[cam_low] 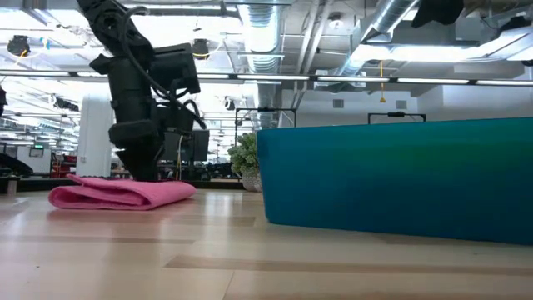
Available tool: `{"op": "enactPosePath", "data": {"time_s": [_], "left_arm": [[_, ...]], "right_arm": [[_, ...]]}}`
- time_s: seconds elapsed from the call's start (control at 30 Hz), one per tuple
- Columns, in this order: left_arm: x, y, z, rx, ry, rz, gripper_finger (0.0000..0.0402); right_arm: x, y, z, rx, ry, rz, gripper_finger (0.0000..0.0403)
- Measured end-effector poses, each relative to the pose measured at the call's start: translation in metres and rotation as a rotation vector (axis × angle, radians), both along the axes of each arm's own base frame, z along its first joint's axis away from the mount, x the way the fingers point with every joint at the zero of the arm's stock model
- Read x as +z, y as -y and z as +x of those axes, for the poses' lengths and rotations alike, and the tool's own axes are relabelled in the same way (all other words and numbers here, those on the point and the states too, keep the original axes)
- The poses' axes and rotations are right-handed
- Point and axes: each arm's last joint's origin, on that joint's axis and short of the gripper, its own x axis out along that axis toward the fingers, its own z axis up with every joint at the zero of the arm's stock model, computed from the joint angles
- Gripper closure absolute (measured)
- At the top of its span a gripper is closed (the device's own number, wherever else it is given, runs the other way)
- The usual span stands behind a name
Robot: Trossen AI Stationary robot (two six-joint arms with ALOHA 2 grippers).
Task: Fold microfiber towels
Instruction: Stack the folded pink microfiber cloth into the blue bin
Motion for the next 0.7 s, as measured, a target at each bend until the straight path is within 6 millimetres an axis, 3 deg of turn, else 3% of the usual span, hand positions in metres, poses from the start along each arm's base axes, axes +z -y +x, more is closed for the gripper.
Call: {"op": "enactPosePath", "data": {"time_s": [0.1, 0.3, 0.5, 0.7], "left_arm": [[0.007, -0.001, 0.003, 0.026, 0.013, -0.001, 0.0250], [0.024, -0.001, 0.005, 0.140, 0.046, -0.050, 0.0385], [0.028, 0.003, 0.008, 0.280, 0.044, -0.108, 0.0396], [0.064, 0.003, 0.028, 0.441, 0.085, -0.095, 0.0399]], "right_arm": [[0.000, -0.001, 0.000, 0.002, 0.001, 0.002, 0.0375], [0.000, -0.009, -0.001, 0.020, 0.001, 0.039, 0.0375], [0.000, -0.025, -0.004, 0.098, -0.001, 0.057, 0.0375], [0.000, -0.034, -0.007, 0.124, 0.001, 0.083, 0.0375]]}}
